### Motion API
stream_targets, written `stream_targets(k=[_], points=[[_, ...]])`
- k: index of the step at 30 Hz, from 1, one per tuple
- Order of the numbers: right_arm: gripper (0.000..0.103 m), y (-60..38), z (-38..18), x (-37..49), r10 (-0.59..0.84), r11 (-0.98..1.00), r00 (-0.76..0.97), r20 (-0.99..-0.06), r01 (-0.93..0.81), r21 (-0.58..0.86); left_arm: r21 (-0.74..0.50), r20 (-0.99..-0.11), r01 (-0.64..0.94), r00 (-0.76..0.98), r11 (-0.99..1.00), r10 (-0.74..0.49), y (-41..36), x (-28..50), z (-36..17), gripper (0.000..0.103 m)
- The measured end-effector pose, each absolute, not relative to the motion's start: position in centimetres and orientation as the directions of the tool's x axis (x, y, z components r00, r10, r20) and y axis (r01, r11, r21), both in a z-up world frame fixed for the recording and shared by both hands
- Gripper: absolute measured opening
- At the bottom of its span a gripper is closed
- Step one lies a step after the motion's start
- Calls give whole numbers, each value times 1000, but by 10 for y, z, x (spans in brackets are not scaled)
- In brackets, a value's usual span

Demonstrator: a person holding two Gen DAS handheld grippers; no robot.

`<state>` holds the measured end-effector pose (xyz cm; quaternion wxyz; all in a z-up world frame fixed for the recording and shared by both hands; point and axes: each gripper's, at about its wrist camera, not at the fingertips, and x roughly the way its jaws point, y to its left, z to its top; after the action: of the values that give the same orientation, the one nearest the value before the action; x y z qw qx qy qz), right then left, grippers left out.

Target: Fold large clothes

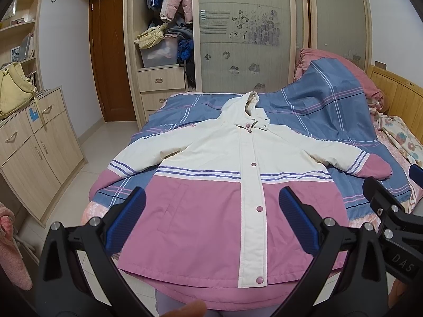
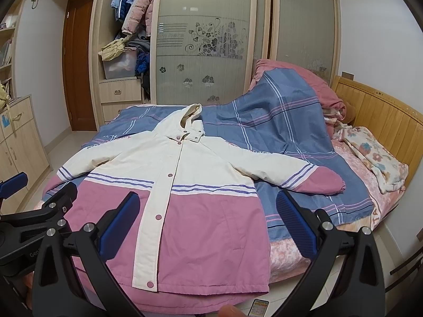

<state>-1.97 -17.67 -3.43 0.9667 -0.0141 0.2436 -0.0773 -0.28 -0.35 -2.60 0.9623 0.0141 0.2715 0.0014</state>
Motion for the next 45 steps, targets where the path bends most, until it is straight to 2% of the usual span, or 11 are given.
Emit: stream_targets(k=[32,38,40,45], points=[[102,-175,-44,-21,-148,989,869,-473,134,-64,30,-540,4,841,1000,13,-1,0,-33,101],[102,-214,-36,-20,-108,990,901,-420,135,35,10,-583,-8,812,1000,12,13,13,-47,101],[102,-236,-48,-7,-98,986,885,-454,149,77,-7,-610,-27,792,1000,17,21,23,-57,101],[102,-272,-127,49,-19,974,749,-663,164,158,-33,-689,-37,724,999,4,30,52,-92,101]])
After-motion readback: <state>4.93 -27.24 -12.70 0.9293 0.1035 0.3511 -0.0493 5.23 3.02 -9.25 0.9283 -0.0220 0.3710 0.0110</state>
